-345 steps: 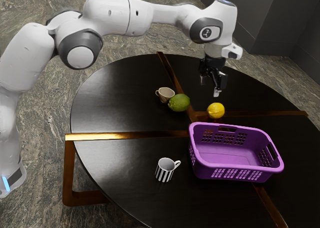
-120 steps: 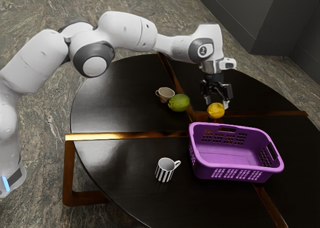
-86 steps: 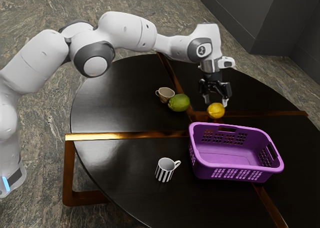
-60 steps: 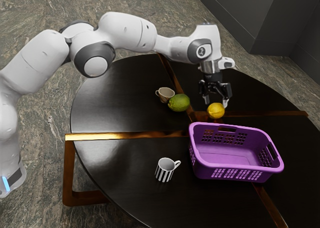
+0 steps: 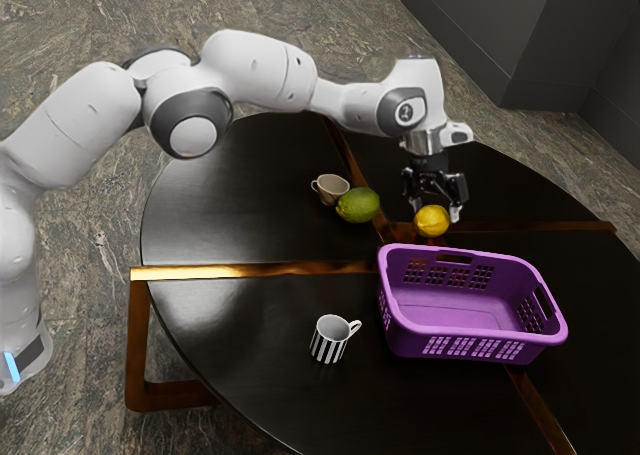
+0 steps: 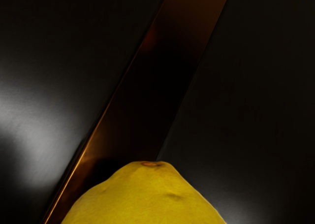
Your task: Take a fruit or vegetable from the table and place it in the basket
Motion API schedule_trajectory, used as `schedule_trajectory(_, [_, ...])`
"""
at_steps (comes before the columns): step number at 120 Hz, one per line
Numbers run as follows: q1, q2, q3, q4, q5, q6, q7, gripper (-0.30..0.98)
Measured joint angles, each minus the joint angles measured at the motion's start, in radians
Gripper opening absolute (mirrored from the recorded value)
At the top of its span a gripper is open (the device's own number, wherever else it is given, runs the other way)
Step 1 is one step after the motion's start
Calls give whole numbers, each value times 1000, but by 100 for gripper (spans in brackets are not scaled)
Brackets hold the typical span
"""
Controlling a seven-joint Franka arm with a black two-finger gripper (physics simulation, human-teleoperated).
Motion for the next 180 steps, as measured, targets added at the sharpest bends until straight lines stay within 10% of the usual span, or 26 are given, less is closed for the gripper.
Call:
schedule_trajectory(136, [-7,-48,-18,-4,14,26,-75,31])
schedule_trajectory(180, [-272,-305,-22,-102,193,22,-209,34])
